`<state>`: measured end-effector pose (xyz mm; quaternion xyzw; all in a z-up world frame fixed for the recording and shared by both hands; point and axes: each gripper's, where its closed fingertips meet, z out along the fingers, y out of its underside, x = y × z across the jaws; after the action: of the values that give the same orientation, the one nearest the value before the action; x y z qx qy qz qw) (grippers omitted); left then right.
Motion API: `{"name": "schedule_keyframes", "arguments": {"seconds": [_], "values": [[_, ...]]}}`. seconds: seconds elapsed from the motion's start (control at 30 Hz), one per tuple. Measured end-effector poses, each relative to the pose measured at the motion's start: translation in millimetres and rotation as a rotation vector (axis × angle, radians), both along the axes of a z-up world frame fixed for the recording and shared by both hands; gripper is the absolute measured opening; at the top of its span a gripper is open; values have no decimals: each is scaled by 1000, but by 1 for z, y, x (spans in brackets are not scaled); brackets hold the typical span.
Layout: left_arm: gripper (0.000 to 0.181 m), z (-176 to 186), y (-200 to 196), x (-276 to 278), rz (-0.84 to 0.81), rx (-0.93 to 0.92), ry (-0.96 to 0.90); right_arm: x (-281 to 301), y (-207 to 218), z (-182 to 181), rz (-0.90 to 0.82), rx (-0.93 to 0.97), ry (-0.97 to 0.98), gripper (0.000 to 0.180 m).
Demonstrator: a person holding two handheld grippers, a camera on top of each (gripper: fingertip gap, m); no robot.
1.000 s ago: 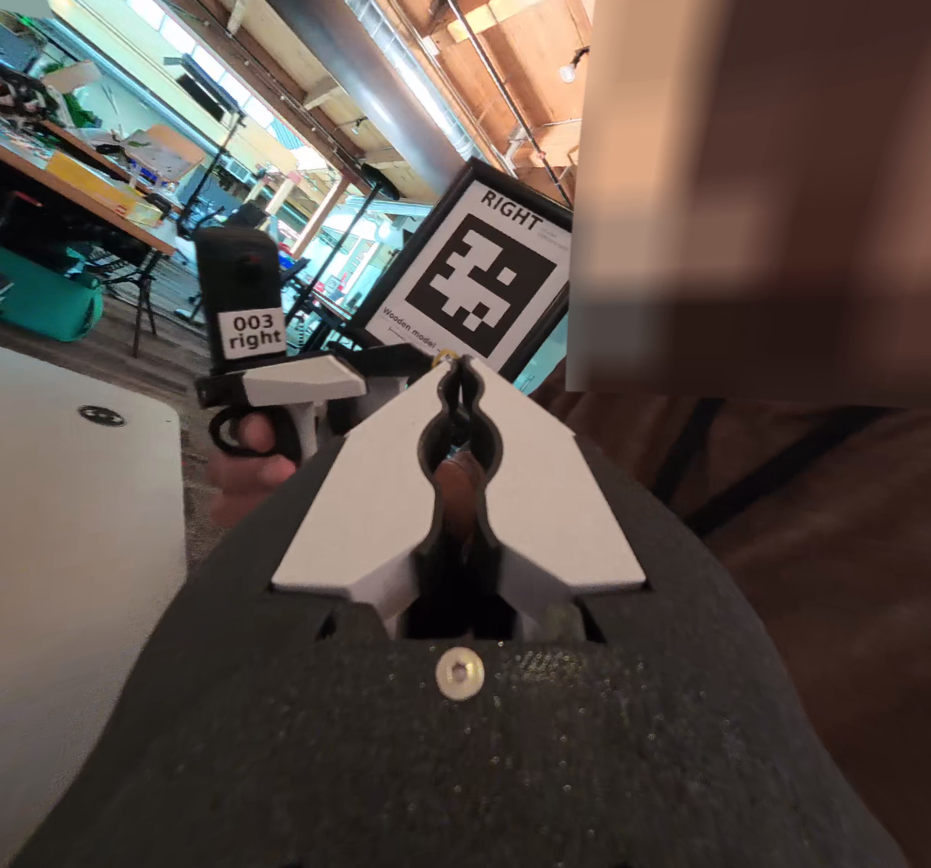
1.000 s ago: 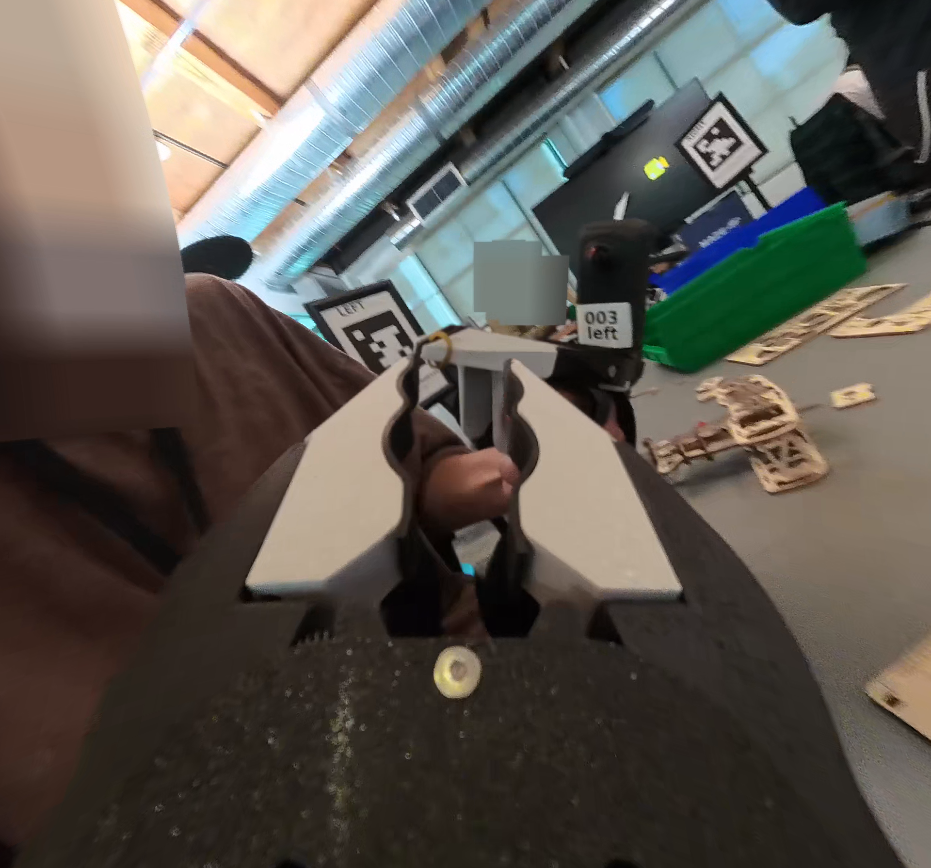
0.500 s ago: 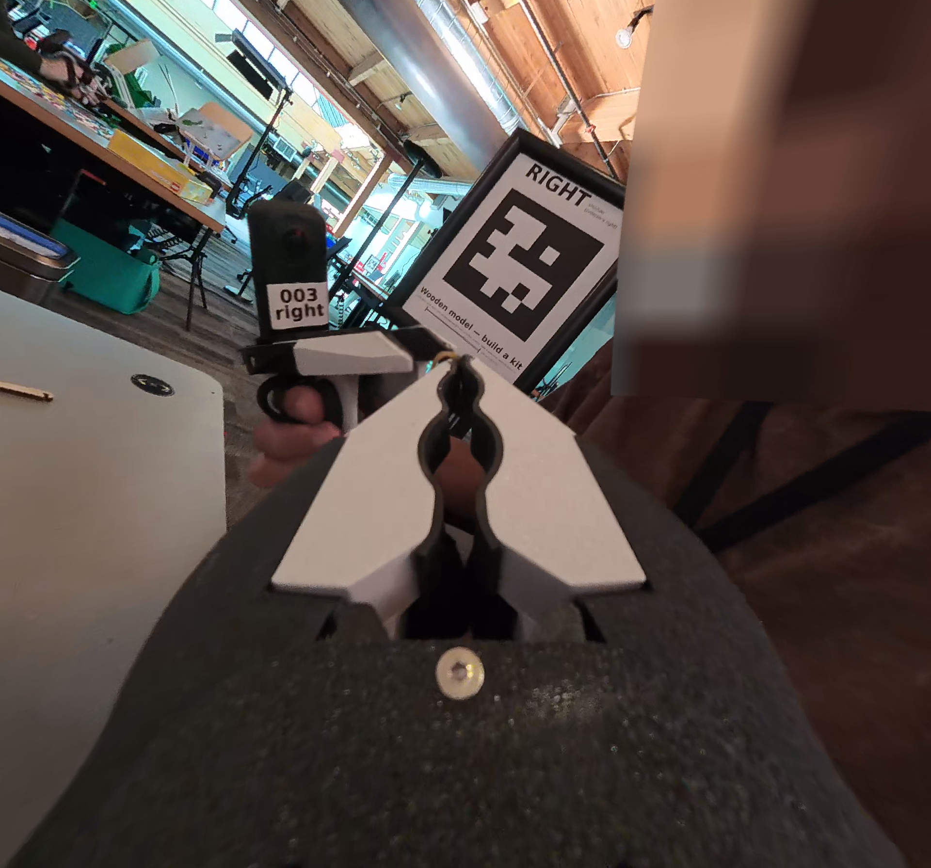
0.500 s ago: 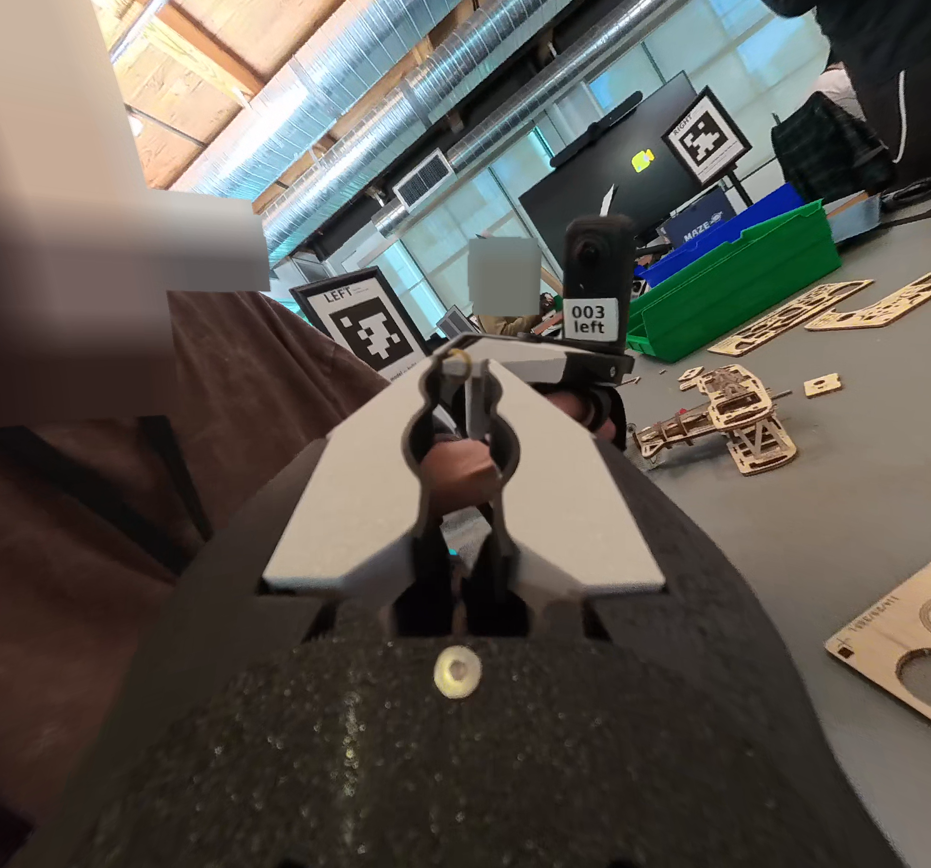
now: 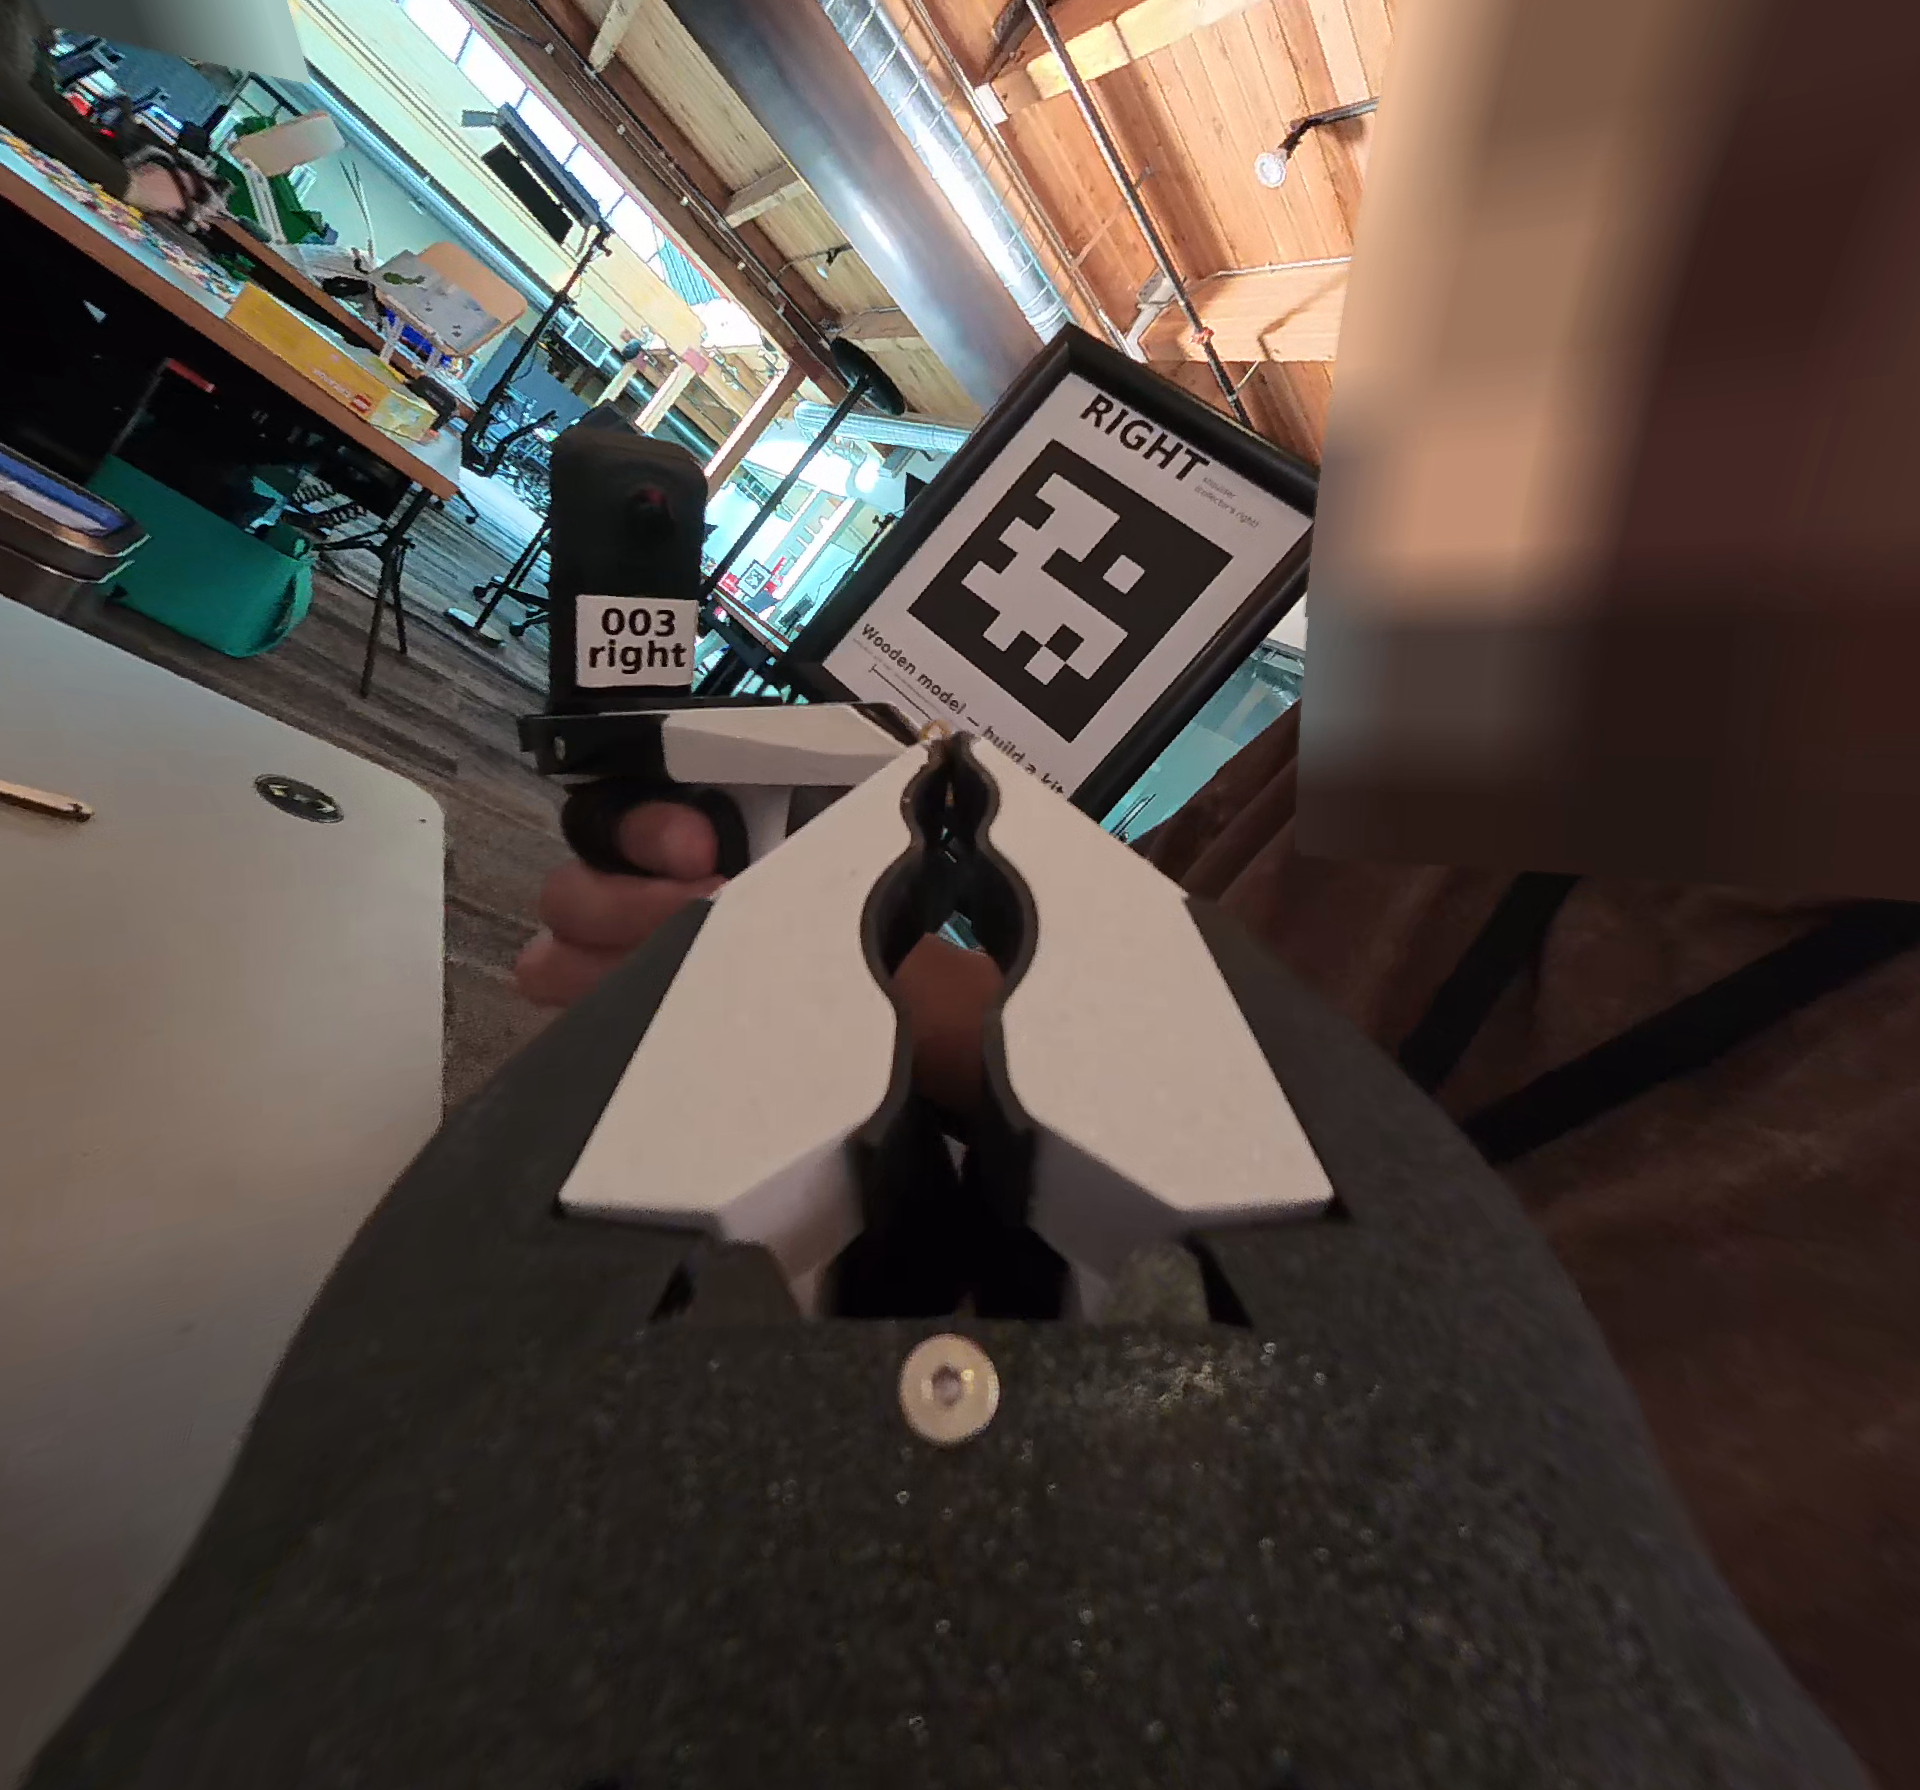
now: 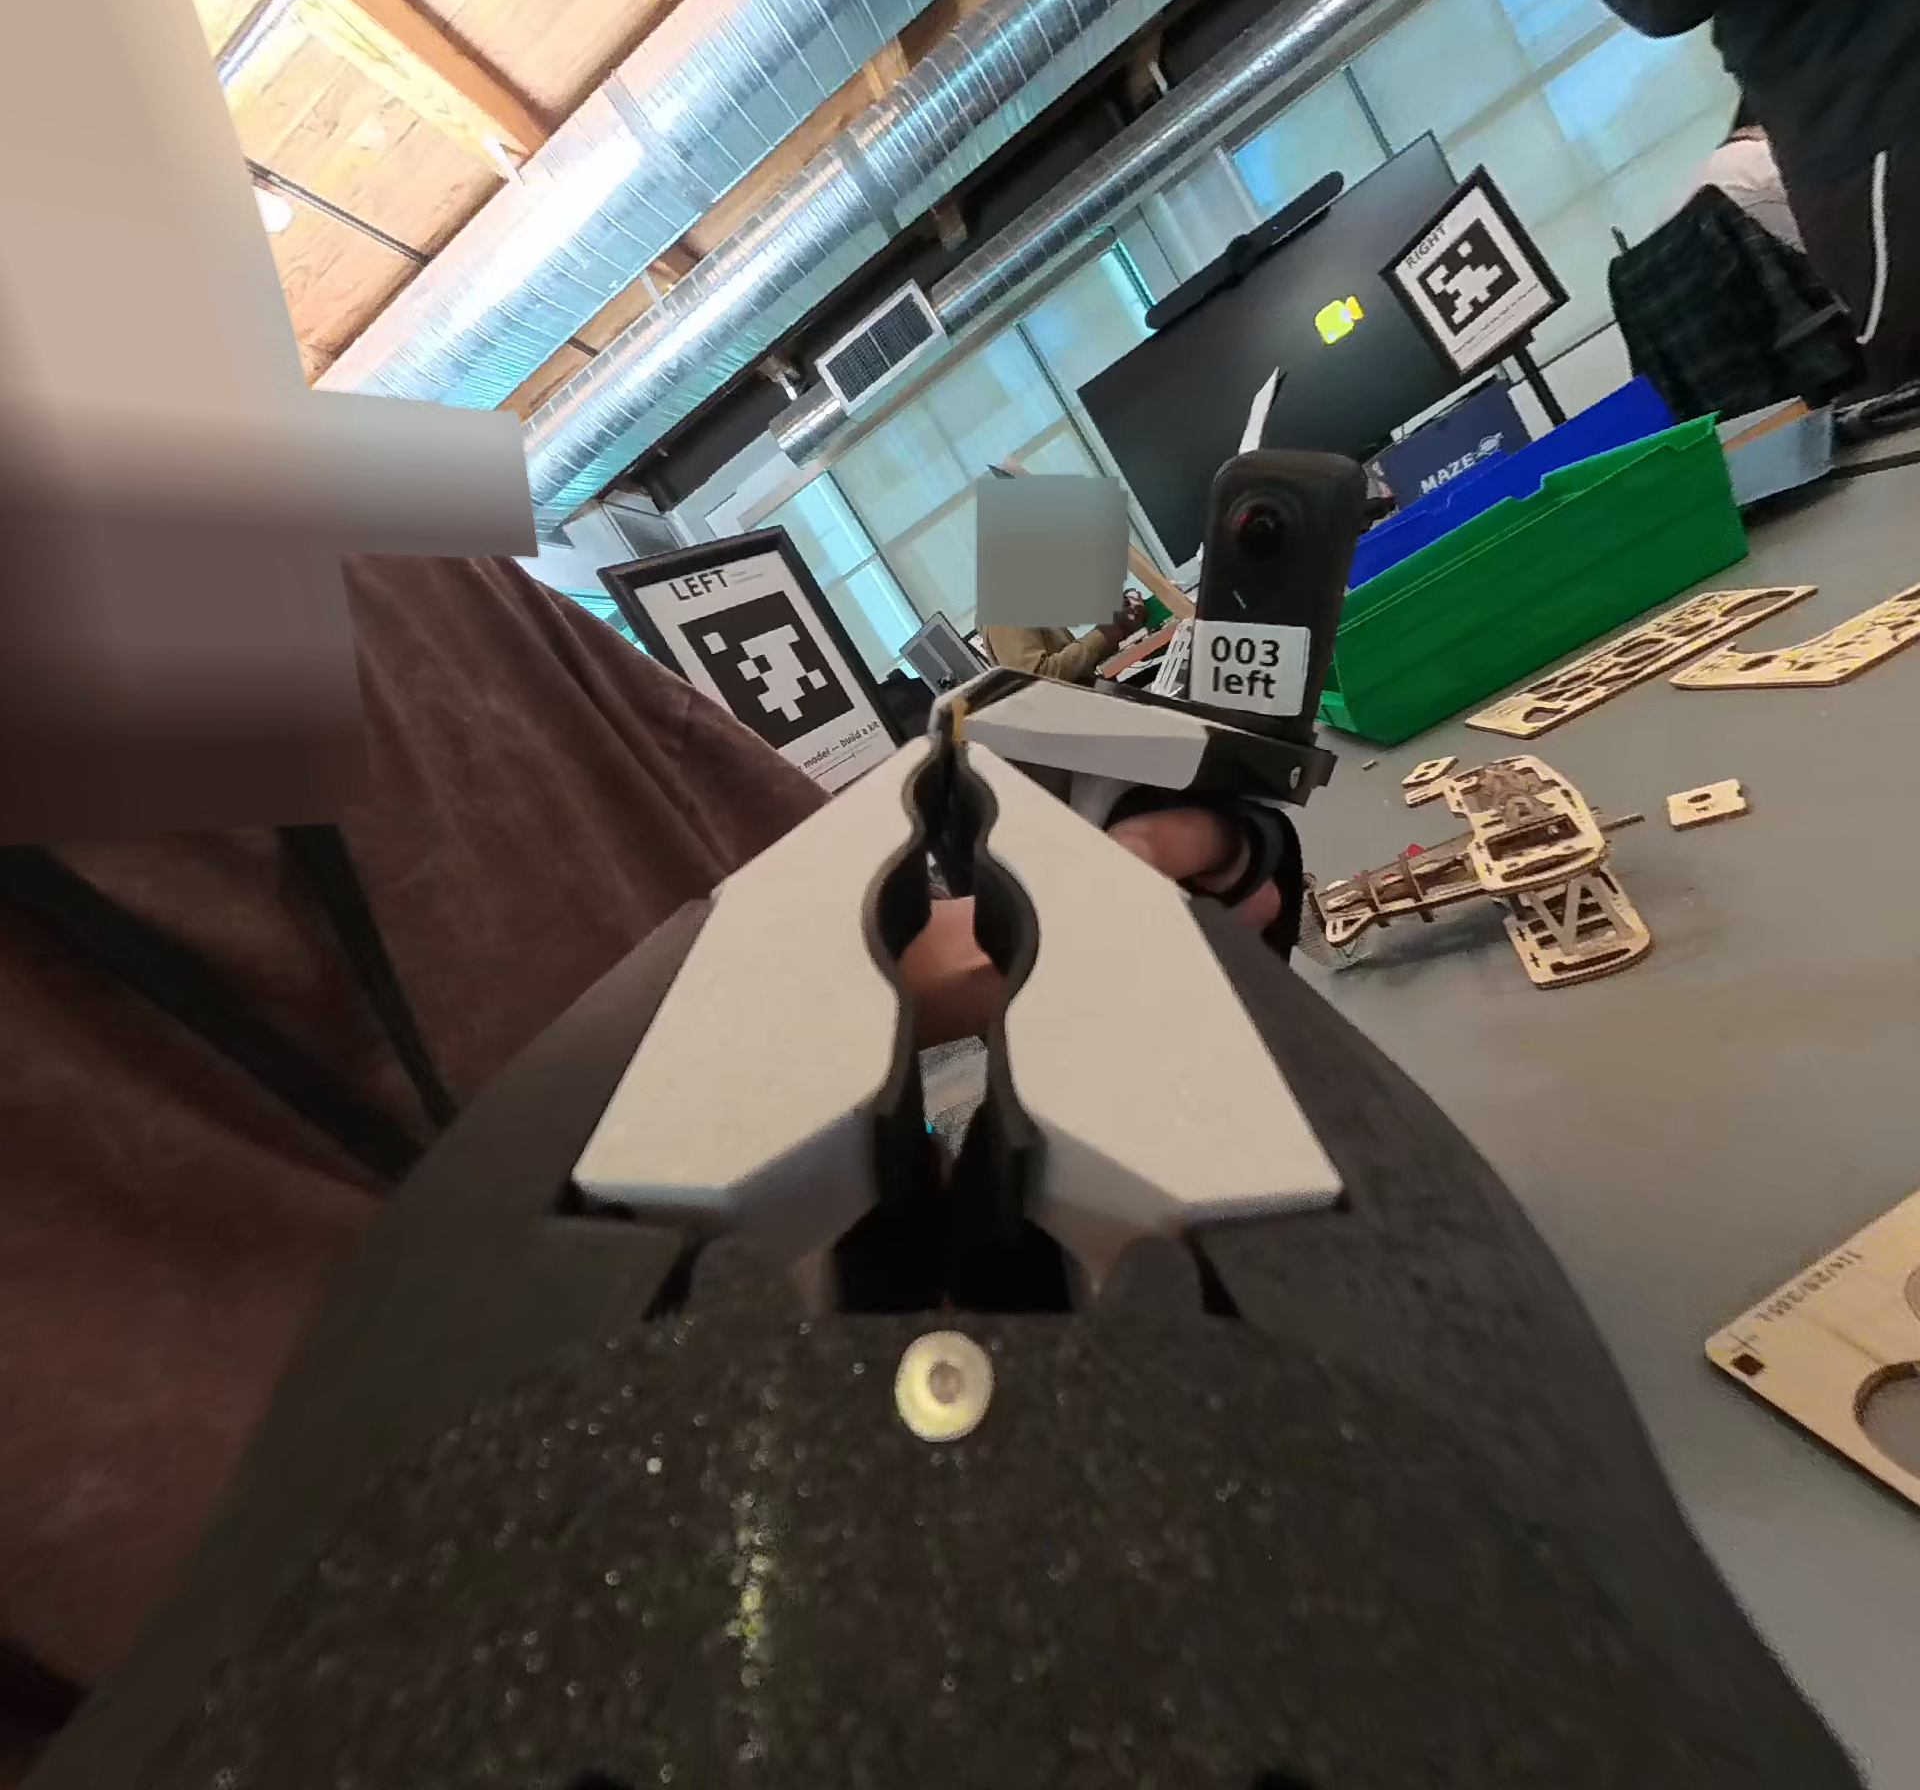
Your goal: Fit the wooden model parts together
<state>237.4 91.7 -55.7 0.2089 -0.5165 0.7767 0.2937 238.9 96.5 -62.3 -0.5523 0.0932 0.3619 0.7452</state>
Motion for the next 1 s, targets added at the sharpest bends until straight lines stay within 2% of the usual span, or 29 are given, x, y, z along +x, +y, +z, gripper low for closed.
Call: {"name": "schedule_keyframes", "arguments": {"seconds": [0.33, 0.37, 0.43, 0.5, 0.63, 0.8, 0.87, 1.0], "values": [[6, -20, 4, 15, 116, 179, -58, 18, -7, -9, -78, -70, 21, 0], [0, -22, 4, 16, 122, 189, -65, 19, -7, -11, -85, -79, 21, 0], [0, -23, 5, 17, 137, 207, -72, 24, -4, -18, -121, -130, 7, 0], [0, -20, 6, 15, 114, 184, -66, 21, -1, -23, -134, -155, -51, 0], [5, -19, 6, 15, 110, 169, -54, 18, 9, -29, -178, -186, -155, 29], [24, -23, 6, 16, 104, 189, -41, 28, 17, -43, -389, -321, -417, 26], [26, -28, 5, 17, 110, 223, -52, 32, 17, -45, -432, -349, -461, 27], [28, -36, -1, 14, 99, 283, -78, 31, 19, -47, -417, -349, -448, 24]]}}
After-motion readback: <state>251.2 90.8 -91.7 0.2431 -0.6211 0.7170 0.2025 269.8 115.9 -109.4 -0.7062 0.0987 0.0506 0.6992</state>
